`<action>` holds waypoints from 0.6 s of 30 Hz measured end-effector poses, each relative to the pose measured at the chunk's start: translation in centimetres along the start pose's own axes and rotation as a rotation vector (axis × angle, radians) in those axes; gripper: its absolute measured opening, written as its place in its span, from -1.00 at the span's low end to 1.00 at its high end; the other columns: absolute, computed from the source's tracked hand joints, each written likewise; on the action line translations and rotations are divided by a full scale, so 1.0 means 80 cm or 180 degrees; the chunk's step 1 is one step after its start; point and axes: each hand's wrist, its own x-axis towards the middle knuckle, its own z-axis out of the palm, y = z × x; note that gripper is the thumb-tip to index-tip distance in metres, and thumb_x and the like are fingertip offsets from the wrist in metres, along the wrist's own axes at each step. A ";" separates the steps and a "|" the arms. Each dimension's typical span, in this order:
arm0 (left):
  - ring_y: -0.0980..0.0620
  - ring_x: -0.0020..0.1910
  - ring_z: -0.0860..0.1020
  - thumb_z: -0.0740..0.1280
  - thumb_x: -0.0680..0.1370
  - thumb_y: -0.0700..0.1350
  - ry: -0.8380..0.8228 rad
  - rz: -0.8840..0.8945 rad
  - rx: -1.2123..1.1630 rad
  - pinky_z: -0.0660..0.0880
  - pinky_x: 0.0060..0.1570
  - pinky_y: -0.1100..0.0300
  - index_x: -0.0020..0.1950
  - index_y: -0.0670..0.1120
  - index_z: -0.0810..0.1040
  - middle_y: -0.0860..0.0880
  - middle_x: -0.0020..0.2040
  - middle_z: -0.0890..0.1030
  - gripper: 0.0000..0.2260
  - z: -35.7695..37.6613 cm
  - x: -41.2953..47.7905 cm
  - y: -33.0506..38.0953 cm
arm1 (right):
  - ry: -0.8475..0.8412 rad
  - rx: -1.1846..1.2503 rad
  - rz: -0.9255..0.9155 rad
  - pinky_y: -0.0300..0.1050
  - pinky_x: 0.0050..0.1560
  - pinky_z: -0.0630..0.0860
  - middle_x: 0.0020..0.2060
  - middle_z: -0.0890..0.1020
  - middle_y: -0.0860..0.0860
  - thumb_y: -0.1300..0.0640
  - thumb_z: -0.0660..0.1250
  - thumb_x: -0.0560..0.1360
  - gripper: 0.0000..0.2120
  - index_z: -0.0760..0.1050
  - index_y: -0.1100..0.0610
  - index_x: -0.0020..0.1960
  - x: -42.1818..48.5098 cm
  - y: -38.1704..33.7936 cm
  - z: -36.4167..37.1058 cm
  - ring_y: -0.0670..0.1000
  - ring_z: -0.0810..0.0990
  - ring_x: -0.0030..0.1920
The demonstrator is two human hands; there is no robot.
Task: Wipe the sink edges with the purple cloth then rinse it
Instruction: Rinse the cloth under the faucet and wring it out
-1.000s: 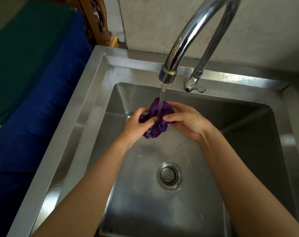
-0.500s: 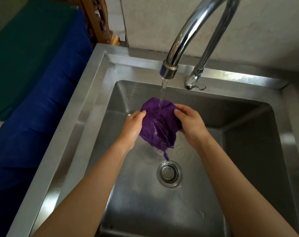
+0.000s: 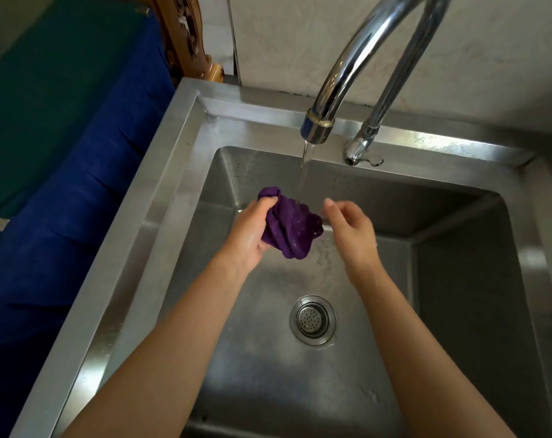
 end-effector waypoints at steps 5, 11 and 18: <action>-0.05 -0.07 0.59 0.20 0.48 -0.09 -0.0652 0.0155 -0.0646 0.56 -0.12 0.06 -0.06 -0.02 0.55 -0.06 -0.10 0.63 -0.85 -0.005 -0.007 -0.002 | -0.0987 0.0689 0.1319 0.04 -0.10 0.62 0.07 0.62 0.08 -0.23 0.19 0.49 -0.56 0.47 0.06 0.19 0.010 0.004 0.005 0.04 0.63 0.02; -0.08 0.02 0.62 0.11 0.48 0.34 -0.0053 -0.0207 0.0014 0.54 0.03 0.04 0.14 -0.07 0.58 -0.12 0.03 0.66 -0.43 0.014 0.007 -0.007 | -0.0247 -0.1393 -0.0575 -0.17 -0.07 0.41 -0.04 0.55 0.13 0.01 0.27 0.52 -0.75 0.48 0.18 0.04 -0.007 -0.017 0.033 0.11 0.54 -0.06; 0.14 -0.31 0.62 0.06 0.56 0.12 -0.0590 0.0180 -0.0836 0.53 -0.29 0.28 -0.41 0.02 0.65 0.08 -0.39 0.63 -0.50 0.041 0.016 -0.011 | 0.0276 -0.2715 -0.1577 -0.05 -0.33 0.32 -0.12 0.57 0.11 -0.07 0.09 0.58 -0.68 0.43 0.17 -0.02 0.001 -0.051 0.063 0.20 0.59 -0.18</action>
